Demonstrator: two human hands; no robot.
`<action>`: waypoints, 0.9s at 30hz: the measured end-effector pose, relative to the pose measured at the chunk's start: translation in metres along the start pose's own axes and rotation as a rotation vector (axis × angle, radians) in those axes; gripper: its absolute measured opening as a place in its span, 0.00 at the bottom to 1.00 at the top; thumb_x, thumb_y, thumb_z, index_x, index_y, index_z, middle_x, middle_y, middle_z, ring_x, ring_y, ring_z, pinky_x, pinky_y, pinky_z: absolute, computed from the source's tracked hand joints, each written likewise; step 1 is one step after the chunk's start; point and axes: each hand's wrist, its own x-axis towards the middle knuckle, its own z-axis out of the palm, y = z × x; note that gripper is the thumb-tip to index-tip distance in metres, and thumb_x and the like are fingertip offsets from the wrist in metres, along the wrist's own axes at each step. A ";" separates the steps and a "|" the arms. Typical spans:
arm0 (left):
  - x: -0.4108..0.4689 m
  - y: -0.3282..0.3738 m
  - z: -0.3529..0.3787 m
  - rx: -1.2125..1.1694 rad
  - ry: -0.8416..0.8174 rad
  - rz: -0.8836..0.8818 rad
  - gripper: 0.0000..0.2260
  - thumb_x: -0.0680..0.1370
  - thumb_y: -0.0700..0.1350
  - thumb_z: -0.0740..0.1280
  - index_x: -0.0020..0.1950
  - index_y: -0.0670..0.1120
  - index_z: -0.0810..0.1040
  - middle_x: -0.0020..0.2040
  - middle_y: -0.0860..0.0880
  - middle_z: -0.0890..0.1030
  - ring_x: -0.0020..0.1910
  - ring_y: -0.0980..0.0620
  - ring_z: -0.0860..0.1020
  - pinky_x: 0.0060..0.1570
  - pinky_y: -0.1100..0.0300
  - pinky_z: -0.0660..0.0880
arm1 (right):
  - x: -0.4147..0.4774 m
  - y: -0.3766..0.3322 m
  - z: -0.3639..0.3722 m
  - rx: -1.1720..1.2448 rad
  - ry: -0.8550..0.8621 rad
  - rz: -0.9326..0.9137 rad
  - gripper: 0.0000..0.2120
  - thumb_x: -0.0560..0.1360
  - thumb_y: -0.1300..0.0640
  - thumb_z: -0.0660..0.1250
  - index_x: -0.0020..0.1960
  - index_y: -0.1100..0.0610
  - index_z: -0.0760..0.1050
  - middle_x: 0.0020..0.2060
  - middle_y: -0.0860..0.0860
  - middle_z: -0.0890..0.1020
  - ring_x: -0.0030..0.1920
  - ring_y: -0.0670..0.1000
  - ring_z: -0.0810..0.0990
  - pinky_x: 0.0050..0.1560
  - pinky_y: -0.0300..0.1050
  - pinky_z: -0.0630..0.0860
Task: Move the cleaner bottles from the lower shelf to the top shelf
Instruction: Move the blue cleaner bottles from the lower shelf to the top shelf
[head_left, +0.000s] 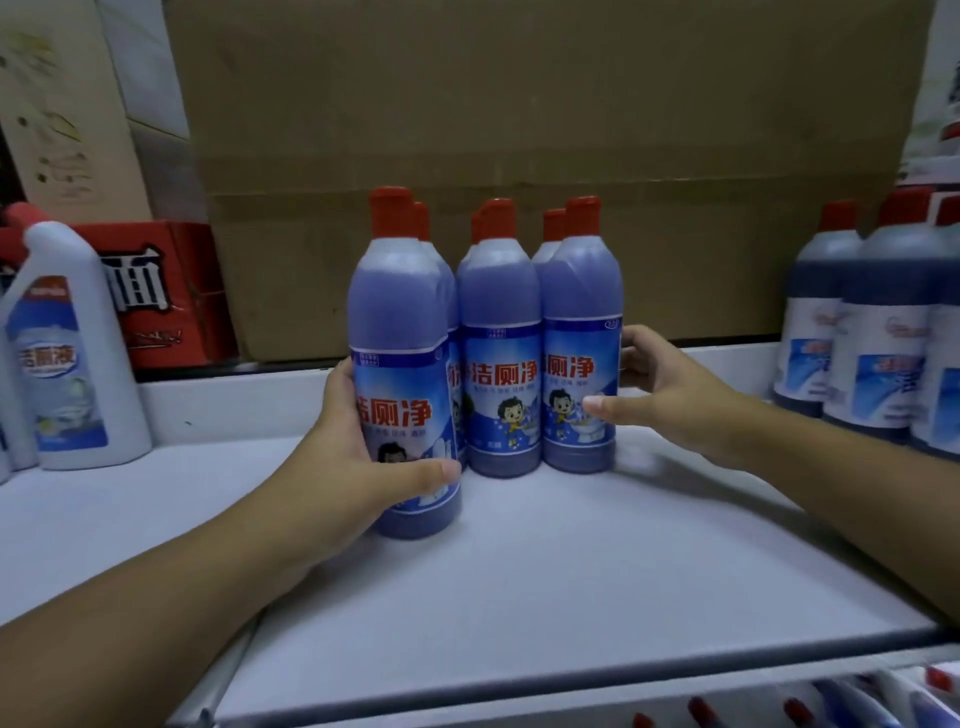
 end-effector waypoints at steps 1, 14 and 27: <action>-0.001 0.001 0.000 0.020 -0.008 0.009 0.37 0.65 0.39 0.77 0.64 0.59 0.61 0.56 0.59 0.77 0.55 0.57 0.78 0.52 0.61 0.76 | -0.001 0.000 -0.001 0.009 -0.011 0.013 0.26 0.67 0.61 0.74 0.61 0.51 0.67 0.54 0.49 0.77 0.53 0.48 0.79 0.47 0.44 0.80; -0.014 0.010 -0.006 0.117 0.176 0.192 0.46 0.67 0.45 0.76 0.76 0.56 0.49 0.69 0.61 0.64 0.56 0.74 0.68 0.41 0.81 0.65 | -0.011 -0.008 0.000 -0.378 0.002 0.004 0.32 0.71 0.49 0.71 0.70 0.47 0.60 0.50 0.39 0.74 0.48 0.47 0.79 0.46 0.45 0.81; -0.088 0.029 0.014 0.419 0.033 1.056 0.10 0.75 0.42 0.62 0.47 0.36 0.78 0.47 0.43 0.76 0.47 0.50 0.74 0.54 0.65 0.71 | -0.098 -0.031 -0.013 -0.629 0.348 0.009 0.11 0.76 0.49 0.65 0.56 0.52 0.74 0.44 0.44 0.78 0.44 0.44 0.78 0.50 0.42 0.79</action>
